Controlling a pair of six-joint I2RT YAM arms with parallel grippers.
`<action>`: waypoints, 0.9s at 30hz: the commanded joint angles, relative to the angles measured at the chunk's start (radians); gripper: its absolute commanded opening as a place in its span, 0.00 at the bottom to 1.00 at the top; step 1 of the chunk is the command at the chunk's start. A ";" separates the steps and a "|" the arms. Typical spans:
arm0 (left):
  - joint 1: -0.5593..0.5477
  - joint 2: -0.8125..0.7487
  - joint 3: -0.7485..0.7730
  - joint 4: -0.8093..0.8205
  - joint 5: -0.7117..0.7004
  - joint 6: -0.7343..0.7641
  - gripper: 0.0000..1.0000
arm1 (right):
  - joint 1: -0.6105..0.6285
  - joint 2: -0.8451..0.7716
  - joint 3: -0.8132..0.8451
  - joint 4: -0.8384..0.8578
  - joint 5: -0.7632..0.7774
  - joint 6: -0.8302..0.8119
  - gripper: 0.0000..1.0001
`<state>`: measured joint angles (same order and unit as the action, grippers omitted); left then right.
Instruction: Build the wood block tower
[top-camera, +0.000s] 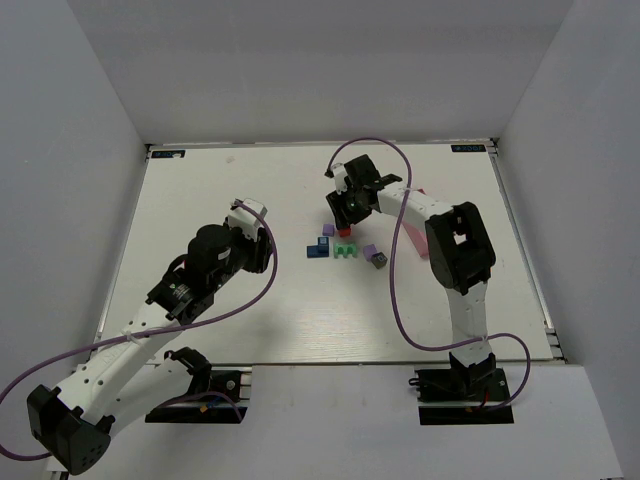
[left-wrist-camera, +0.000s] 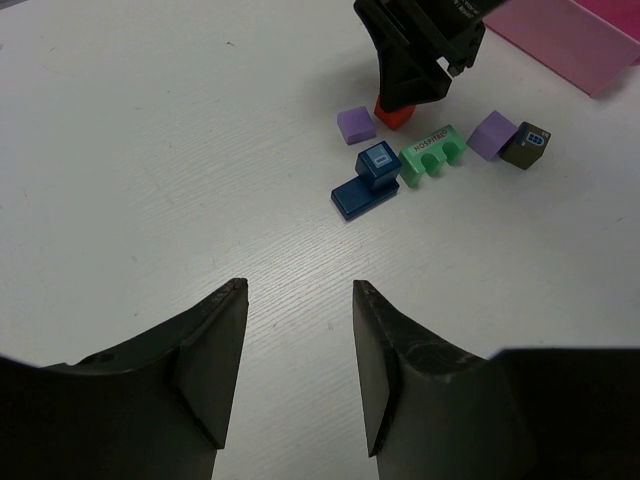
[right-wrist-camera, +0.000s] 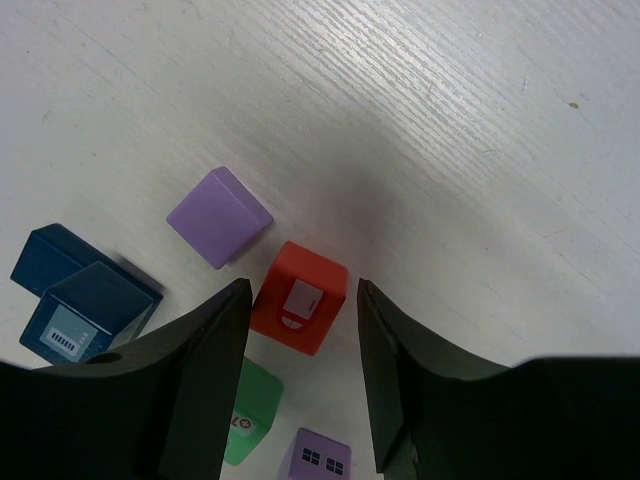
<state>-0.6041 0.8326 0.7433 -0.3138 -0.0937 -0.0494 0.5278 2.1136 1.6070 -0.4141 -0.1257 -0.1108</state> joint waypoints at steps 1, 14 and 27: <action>0.004 -0.006 -0.005 0.001 -0.008 -0.006 0.57 | 0.001 0.009 0.045 0.005 0.008 0.005 0.52; 0.004 -0.006 -0.005 0.001 -0.008 -0.006 0.57 | 0.008 0.022 0.053 -0.014 0.014 -0.009 0.51; 0.004 -0.006 -0.005 0.001 -0.008 -0.006 0.57 | 0.009 0.022 0.057 -0.019 0.023 -0.030 0.39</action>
<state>-0.6041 0.8326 0.7433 -0.3138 -0.0937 -0.0494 0.5323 2.1353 1.6180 -0.4286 -0.1104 -0.1276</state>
